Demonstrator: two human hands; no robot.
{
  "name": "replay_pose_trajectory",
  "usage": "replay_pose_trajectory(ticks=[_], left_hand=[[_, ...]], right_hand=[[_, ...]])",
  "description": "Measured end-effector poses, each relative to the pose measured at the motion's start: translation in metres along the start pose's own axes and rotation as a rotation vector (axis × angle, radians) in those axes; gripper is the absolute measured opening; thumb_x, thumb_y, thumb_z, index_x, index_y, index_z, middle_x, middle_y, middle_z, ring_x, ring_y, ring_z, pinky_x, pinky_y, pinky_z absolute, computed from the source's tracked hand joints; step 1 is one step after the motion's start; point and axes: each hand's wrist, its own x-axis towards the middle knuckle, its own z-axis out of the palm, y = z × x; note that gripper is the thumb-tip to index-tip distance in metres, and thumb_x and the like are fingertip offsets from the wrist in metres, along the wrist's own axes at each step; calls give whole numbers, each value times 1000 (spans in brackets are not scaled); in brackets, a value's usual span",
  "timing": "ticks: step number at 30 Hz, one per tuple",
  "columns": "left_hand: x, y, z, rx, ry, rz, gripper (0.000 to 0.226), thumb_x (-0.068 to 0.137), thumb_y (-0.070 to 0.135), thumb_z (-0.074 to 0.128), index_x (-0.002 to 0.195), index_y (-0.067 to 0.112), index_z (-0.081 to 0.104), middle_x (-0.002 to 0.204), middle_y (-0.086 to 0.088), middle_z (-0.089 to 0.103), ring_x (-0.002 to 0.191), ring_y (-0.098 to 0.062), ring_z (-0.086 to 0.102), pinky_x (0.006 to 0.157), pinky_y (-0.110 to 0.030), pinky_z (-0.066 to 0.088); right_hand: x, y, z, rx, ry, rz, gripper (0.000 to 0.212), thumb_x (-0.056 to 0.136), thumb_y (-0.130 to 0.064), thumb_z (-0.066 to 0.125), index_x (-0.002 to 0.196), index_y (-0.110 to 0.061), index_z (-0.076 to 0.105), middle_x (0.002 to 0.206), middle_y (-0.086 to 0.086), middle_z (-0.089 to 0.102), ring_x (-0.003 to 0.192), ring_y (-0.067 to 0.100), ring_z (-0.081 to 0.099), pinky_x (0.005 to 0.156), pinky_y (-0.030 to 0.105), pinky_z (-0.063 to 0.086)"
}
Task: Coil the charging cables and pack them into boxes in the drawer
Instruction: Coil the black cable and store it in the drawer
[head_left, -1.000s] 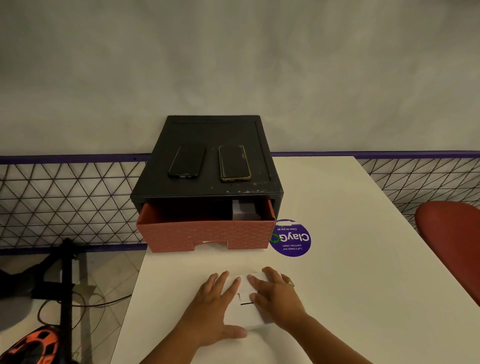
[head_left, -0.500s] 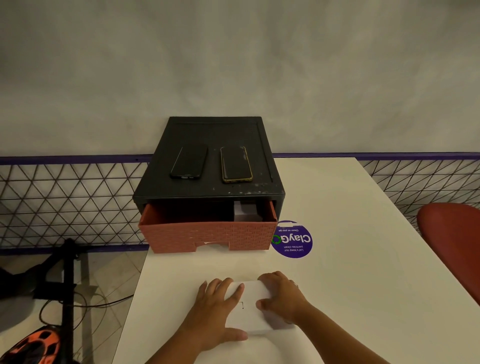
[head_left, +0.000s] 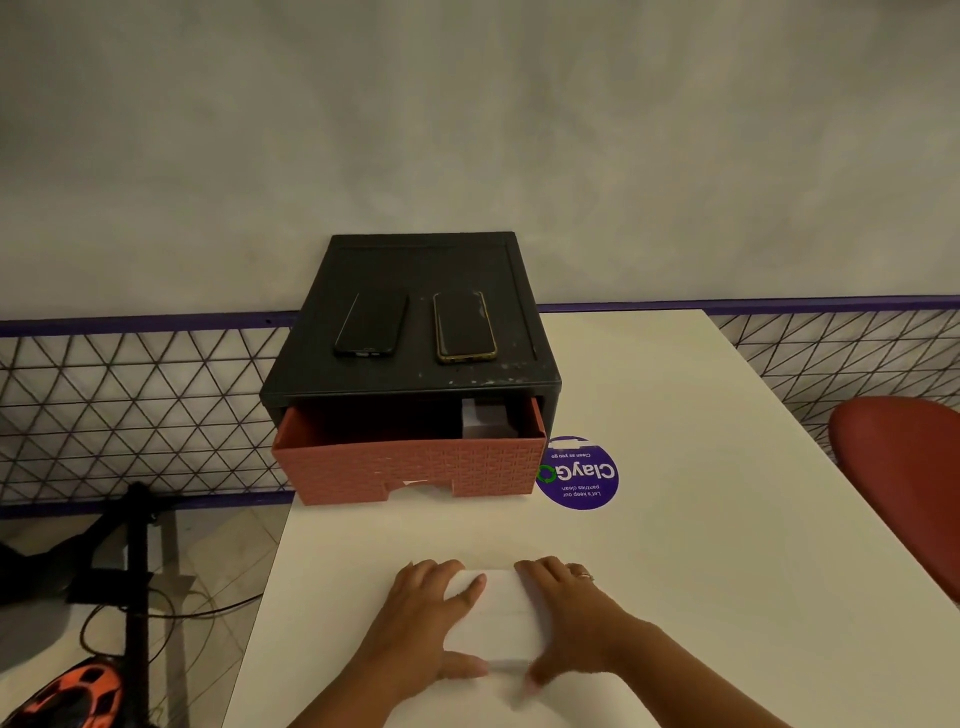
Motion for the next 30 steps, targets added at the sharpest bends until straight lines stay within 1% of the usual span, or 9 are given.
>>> replay_pose_trajectory(ticks=[2, 4, 6, 9, 12, 17, 22, 25, 30], left_hand=[[3, -2, 6, -26, -6, 48, 115, 45, 89, 3, 146, 36, 22, 151, 6, 24, 136, -22, 16, 113, -28, 9], [3, 0, 5, -48, -68, 27, 121, 37, 88, 9, 147, 39, 15, 154, 11, 11, 139, -19, 7, 114, -29, 2], [2, 1, 3, -42, -72, 10, 115, 45, 91, 25, 147, 39, 13, 153, 11, 11, 138, -18, 6, 115, -30, 3], [2, 2, 2, -1, -100, -4, 98, 70, 73, 52, 148, 37, 5, 152, 9, 15, 138, -18, 12, 116, -35, 0], [7, 15, -3, 71, -93, 29, 103, 70, 64, 58, 149, 29, 3, 149, 6, 22, 137, -17, 21, 115, -43, -6], [22, 42, -8, -325, -174, 20, 104, 66, 45, 72, 146, 27, 9, 150, 11, 17, 138, -13, 17, 117, -38, 20], [31, 61, -13, -739, -88, 33, 89, 57, 28, 78, 130, 40, 27, 130, 21, 35, 120, 0, 40, 100, -24, 41], [37, 70, -14, -953, -82, 49, 85, 55, 19, 80, 122, 43, 34, 123, 24, 45, 107, 7, 50, 92, -23, 48], [45, 84, -21, -1132, -79, 163, 87, 61, 2, 73, 126, 43, 33, 131, 24, 44, 119, 13, 43, 94, -16, 45]], right_hand=[[0, 0, 5, -112, 42, -4, 109, 60, -50, 80, 144, -27, 14, 141, -4, 29, 128, 27, 29, 108, 41, 33], [-1, -1, 9, -115, 83, 6, 103, 64, -43, 78, 143, -26, 15, 139, -3, 30, 127, 26, 28, 105, 39, 36], [-2, -3, 10, -72, 87, 15, 100, 66, -40, 77, 143, -27, 16, 139, -3, 30, 127, 25, 26, 106, 38, 35], [-7, -3, 13, -31, 96, 14, 99, 65, -38, 77, 143, -27, 17, 136, -5, 30, 125, 24, 26, 107, 36, 32], [-17, -4, 10, -4, 131, 7, 97, 65, -39, 76, 143, -31, 18, 135, -7, 31, 123, 22, 26, 107, 34, 30], [-39, -5, -20, 39, 238, -129, 95, 64, -39, 74, 142, -43, 19, 128, -13, 32, 113, 14, 25, 96, 23, 28], [-65, -1, -57, 149, 338, -199, 95, 65, -34, 72, 138, -51, 15, 136, -28, 19, 128, 3, 18, 107, 19, 27], [-72, 3, -62, 305, 477, -219, 104, 60, -36, 74, 136, -61, 8, 135, -41, 10, 131, -9, 17, 103, 6, 23], [-70, 9, -54, 674, 490, -187, 120, 53, -13, 81, 138, -50, 5, 135, -31, 34, 121, -11, 39, 89, 5, 37]])
